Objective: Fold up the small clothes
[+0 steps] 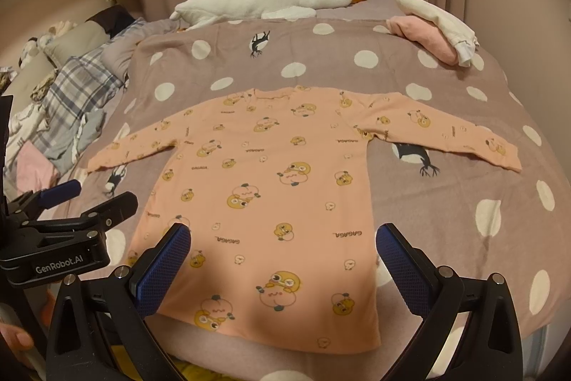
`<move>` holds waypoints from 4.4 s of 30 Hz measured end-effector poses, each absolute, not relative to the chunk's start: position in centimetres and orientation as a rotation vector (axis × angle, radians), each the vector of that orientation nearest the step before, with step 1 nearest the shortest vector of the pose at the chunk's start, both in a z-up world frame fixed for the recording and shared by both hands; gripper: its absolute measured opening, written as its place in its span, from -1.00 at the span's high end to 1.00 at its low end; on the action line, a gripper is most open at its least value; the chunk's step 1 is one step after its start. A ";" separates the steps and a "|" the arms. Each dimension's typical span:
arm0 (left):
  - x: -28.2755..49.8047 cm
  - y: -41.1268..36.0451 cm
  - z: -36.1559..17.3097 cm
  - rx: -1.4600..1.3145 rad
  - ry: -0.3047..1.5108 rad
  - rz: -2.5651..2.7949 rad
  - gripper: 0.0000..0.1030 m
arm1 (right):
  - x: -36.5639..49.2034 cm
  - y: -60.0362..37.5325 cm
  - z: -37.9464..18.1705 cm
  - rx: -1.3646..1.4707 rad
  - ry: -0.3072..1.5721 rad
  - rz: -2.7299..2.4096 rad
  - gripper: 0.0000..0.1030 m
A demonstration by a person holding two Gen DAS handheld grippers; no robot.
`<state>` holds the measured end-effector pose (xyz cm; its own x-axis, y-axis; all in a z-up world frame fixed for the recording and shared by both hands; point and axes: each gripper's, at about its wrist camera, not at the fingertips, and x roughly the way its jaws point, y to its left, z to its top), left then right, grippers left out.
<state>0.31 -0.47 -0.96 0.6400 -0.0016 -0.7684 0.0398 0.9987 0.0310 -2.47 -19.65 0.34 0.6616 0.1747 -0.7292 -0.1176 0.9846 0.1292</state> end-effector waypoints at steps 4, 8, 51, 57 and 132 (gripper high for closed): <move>0.4 -0.6 -0.9 0.052 0.879 -0.026 -1.00 | -2.7 -19.6 0.0 0.077 0.837 0.168 -1.00; 0.3 -0.6 -1.0 0.052 0.880 -0.025 -1.00 | -2.6 -19.6 0.0 0.078 0.836 0.166 -1.00; 0.0 -0.8 -1.6 0.066 0.889 -0.031 -1.00 | -2.9 -19.6 -0.2 0.087 0.845 0.160 -1.00; 0.0 -0.9 -1.8 0.067 0.895 -0.035 -1.00 | -2.7 -20.0 0.0 0.095 0.853 0.151 -1.00; 12.5 15.4 -8.3 -0.476 0.993 -0.055 -0.99 | 20.1 -12.3 4.1 -0.077 0.640 0.200 0.87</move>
